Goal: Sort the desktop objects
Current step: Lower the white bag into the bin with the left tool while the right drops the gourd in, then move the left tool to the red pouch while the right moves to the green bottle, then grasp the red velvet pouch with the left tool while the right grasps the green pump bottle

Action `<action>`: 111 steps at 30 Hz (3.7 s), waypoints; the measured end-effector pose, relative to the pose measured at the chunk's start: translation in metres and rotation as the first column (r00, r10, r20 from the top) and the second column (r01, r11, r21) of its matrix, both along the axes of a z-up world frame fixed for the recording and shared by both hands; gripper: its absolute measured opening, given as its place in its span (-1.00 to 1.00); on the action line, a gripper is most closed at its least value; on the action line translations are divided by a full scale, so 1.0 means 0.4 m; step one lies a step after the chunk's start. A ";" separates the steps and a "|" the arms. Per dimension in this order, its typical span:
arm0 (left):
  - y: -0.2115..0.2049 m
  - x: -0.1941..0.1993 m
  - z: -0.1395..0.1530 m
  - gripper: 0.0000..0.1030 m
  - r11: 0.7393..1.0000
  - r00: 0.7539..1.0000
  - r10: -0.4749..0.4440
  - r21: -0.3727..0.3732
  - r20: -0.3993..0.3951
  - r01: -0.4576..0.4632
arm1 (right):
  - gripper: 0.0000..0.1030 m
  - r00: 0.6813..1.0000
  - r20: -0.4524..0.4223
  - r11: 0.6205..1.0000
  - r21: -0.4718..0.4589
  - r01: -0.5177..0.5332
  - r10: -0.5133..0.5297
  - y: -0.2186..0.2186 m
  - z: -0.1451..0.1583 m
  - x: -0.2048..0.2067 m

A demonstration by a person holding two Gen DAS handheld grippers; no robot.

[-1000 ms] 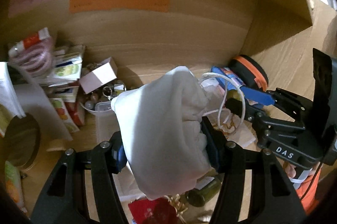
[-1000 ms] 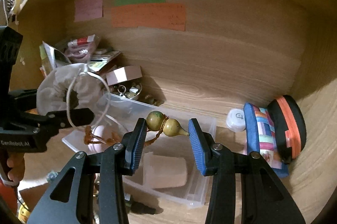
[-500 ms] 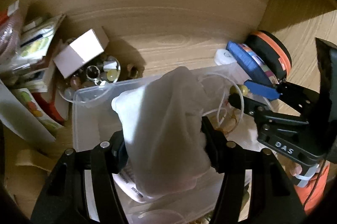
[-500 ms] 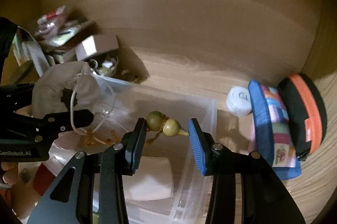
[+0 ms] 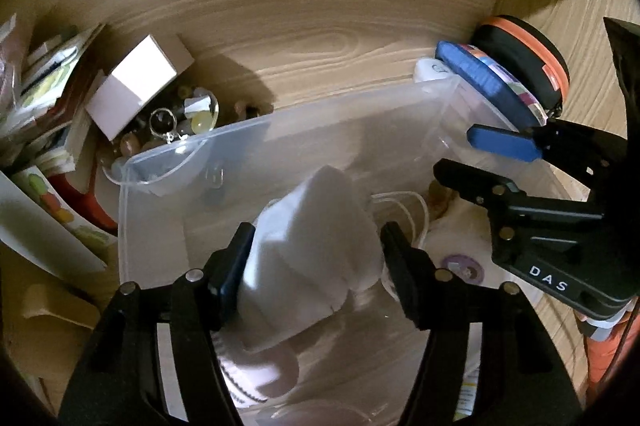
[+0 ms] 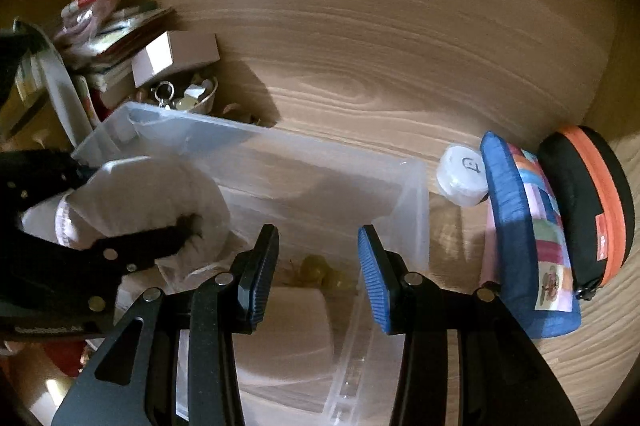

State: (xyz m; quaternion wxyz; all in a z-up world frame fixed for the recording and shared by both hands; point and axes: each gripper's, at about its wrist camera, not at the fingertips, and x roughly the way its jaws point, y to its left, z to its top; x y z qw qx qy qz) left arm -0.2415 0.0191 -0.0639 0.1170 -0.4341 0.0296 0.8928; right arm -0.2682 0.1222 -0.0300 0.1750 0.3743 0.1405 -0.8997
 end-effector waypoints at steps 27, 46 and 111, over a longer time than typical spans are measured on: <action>-0.068 0.052 0.083 0.81 0.997 0.992 0.083 0.015 -0.091 -0.082 | 0.54 0.994 -0.113 1.000 -0.014 0.005 -0.006 0.014 0.060 0.035; -0.116 0.271 0.189 0.93 0.992 0.970 0.113 -0.038 -0.214 -0.123 | 0.68 0.986 -0.168 0.993 -0.117 -0.030 0.010 0.079 0.191 0.195; -0.026 0.252 -0.096 -0.36 0.999 0.996 0.006 -0.046 0.086 -0.003 | -0.20 0.987 0.036 0.978 -0.144 -0.150 0.156 0.080 -0.038 0.294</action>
